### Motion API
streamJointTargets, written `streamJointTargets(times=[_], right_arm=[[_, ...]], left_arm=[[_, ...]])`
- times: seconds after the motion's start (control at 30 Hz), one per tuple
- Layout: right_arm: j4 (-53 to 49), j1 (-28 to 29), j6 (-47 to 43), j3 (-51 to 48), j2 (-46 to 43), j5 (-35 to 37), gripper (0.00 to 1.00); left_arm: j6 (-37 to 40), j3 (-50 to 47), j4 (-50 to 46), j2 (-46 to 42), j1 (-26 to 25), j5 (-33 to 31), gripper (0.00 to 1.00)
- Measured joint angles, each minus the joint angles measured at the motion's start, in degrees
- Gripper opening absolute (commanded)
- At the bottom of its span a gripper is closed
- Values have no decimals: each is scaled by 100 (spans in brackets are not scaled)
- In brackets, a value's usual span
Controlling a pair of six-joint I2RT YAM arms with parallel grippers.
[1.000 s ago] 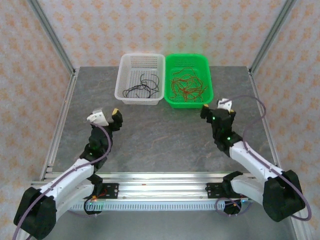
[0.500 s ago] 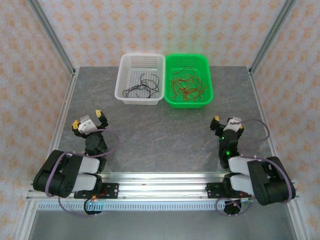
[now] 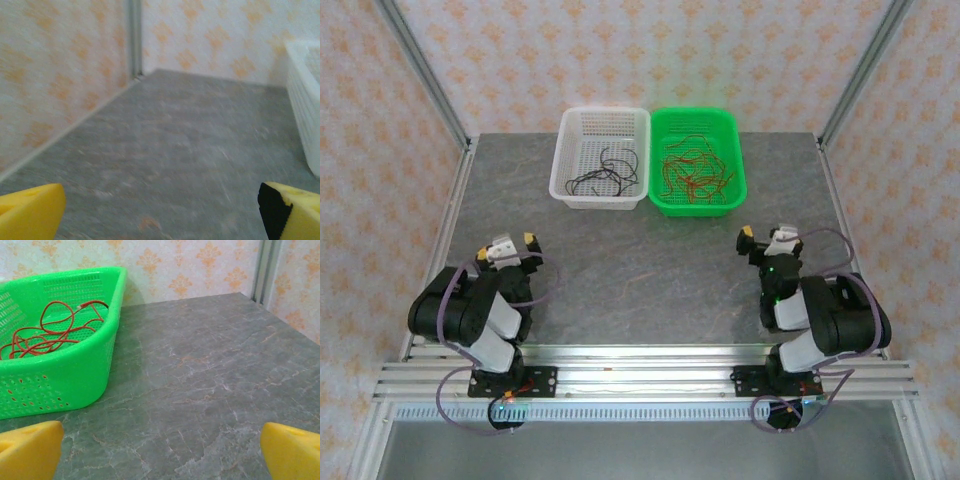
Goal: Untangle the cables
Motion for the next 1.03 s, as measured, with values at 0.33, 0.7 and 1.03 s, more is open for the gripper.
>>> streamJointTargets(times=[0.33, 0.7, 1.03], right_arm=[[-584, -319, 295, 634, 105, -289, 100], [-658, -317, 299, 634, 107, -269, 100], [-581, -238, 302, 575, 92, -170, 100]], left_arm=[[-109, 1073, -916, -243, 520, 1235, 99], [-87, 1064, -1174, -243, 516, 1681, 99], [-87, 1064, -1263, -243, 516, 1768, 99]])
